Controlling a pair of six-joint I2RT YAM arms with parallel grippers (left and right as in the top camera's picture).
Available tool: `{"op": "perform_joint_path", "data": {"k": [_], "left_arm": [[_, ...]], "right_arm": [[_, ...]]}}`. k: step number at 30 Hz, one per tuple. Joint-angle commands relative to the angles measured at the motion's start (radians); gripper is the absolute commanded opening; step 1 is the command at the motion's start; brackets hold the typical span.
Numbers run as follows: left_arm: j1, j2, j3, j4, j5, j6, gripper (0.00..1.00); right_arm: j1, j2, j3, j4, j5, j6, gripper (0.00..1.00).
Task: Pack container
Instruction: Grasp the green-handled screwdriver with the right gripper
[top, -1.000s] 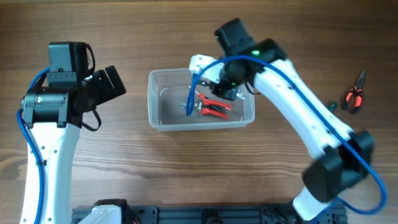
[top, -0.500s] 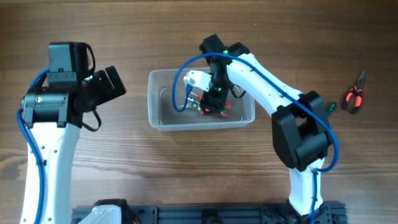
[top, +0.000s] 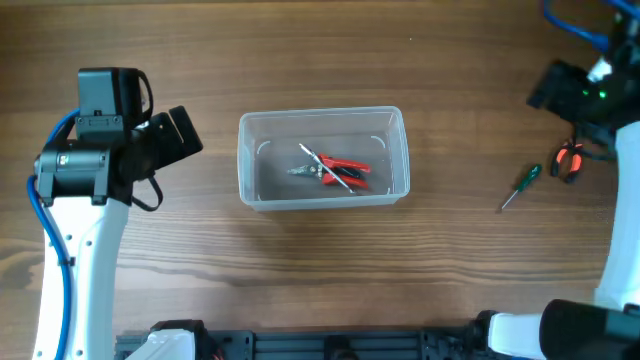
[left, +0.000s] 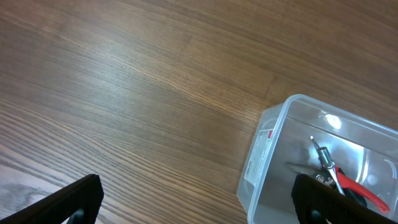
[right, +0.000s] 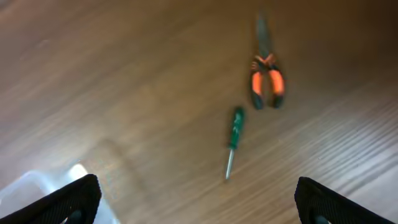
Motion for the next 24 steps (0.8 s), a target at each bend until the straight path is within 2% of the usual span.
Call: {"op": "perform_joint_path", "data": {"k": [1,4,8,14,24], "left_arm": [[0.006,0.004,0.008,0.0,-0.006,-0.005,1.0],[0.006,0.004,0.008,0.0,-0.006,-0.005,1.0],[0.006,0.003,0.008,0.0,-0.006,-0.005,1.0],[0.006,0.003,0.008,0.0,-0.006,-0.005,1.0],[0.006,0.003,0.008,0.0,-0.006,-0.006,1.0]], "right_arm": [[-0.121,0.014,-0.199,0.086,-0.103,0.066,1.0],[-0.182,0.024,-0.414,0.245,-0.129,0.064,1.0],[-0.183,0.062,-0.563,0.397,-0.129,0.038,1.0],[-0.183,0.175,-0.601,0.52,-0.125,0.041,1.0],[-0.183,0.351,-0.601,0.61,-0.125,0.048,1.0]]}}
